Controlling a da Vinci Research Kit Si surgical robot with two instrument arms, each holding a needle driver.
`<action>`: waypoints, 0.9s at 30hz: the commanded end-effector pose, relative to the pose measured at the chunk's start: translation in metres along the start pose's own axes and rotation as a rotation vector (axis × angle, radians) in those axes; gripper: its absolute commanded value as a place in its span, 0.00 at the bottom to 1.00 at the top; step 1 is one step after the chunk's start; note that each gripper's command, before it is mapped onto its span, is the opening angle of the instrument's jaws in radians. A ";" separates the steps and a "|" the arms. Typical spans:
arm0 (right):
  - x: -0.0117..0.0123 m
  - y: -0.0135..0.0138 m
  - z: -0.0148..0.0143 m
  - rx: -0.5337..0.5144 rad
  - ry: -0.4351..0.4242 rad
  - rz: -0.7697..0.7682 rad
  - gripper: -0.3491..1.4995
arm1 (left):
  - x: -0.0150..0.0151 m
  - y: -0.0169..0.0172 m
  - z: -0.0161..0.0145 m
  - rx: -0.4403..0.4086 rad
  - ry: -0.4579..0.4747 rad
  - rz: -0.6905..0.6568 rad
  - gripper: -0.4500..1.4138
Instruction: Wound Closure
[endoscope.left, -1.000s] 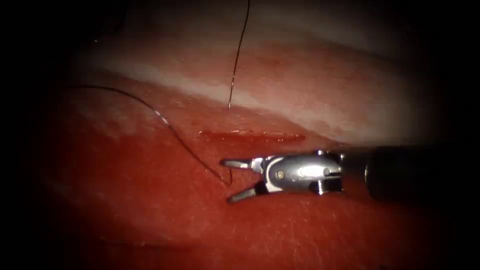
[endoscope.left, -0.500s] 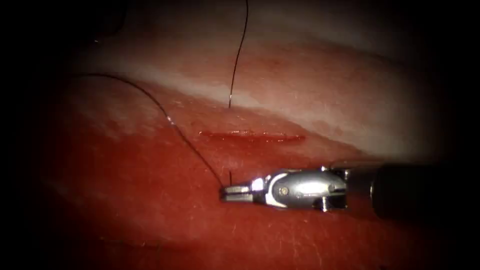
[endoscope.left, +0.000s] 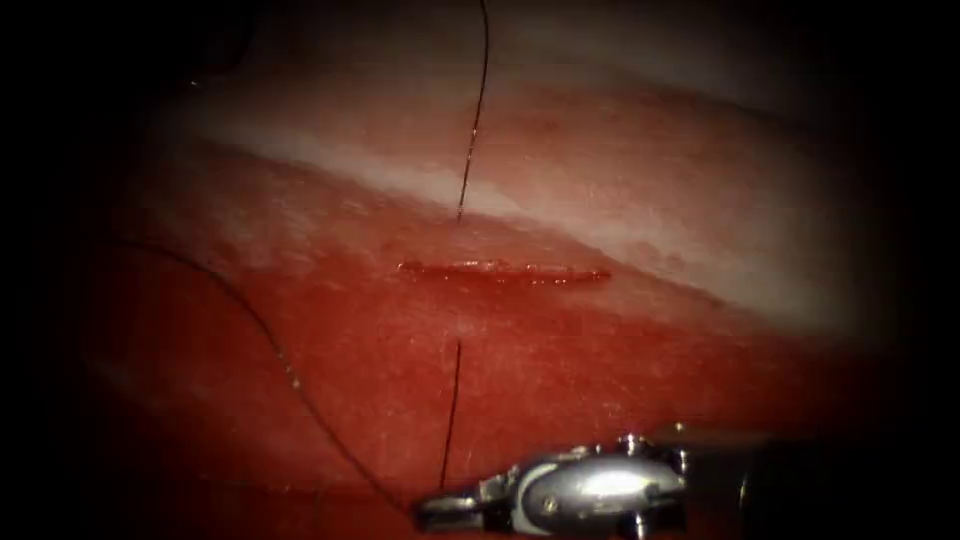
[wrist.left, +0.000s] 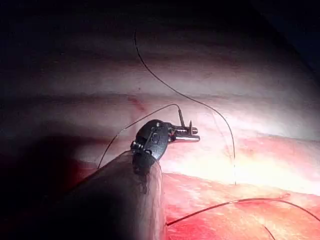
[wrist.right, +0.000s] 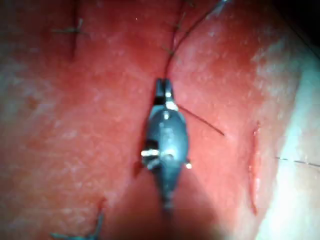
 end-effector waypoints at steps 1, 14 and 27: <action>0.0007 -0.0013 0.0015 0.016 0.002 -0.002 0.00 | -0.0003 -0.0006 0.0004 -0.003 0.000 0.002 0.00; 0.0047 -0.0065 0.0035 0.093 0.023 0.004 0.00 | -0.0003 -0.0006 0.0004 -0.003 0.000 0.002 0.00; 0.0039 -0.0030 0.0025 -0.020 0.047 0.027 0.83 | -0.0003 -0.0006 0.0004 -0.003 0.000 0.002 0.00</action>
